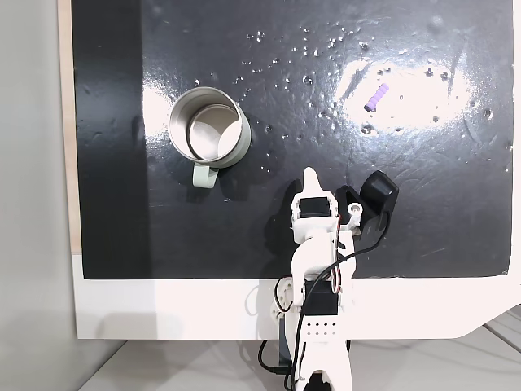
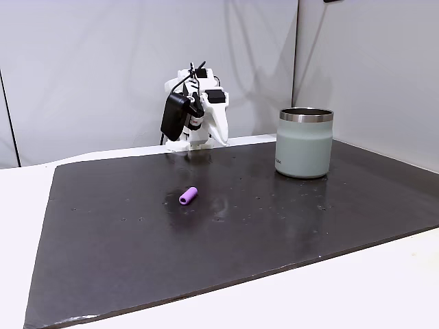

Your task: Grasp a pengrip and put it in the cup.

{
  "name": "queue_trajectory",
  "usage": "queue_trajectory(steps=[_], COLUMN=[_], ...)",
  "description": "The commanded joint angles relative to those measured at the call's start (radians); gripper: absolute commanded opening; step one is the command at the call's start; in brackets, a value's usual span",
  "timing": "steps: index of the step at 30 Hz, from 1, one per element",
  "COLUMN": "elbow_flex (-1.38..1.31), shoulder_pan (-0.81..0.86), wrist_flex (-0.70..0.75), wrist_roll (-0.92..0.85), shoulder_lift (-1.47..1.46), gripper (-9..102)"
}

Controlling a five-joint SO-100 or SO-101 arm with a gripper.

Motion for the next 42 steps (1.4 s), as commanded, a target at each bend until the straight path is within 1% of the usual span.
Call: queue_trajectory(steps=[1, 16, 24, 31, 34, 39, 42], elbow_flex=[-0.003, -0.003, -0.015, -0.078, -0.141, -0.334, -0.420], shoulder_pan=[0.008, 0.008, 0.095, 0.130, 0.144, 0.172, 0.175], wrist_flex=[-0.035, -0.035, -0.021, 0.002, -0.006, -0.044, -0.063], wrist_roll=[0.018, 0.018, 0.040, 0.040, 0.051, 0.126, 0.161], shoulder_lift=[0.011, 0.011, 0.011, 0.000, -0.094, -0.451, -0.600], gripper=[0, 0, 0, 0, 0, 0, 0])
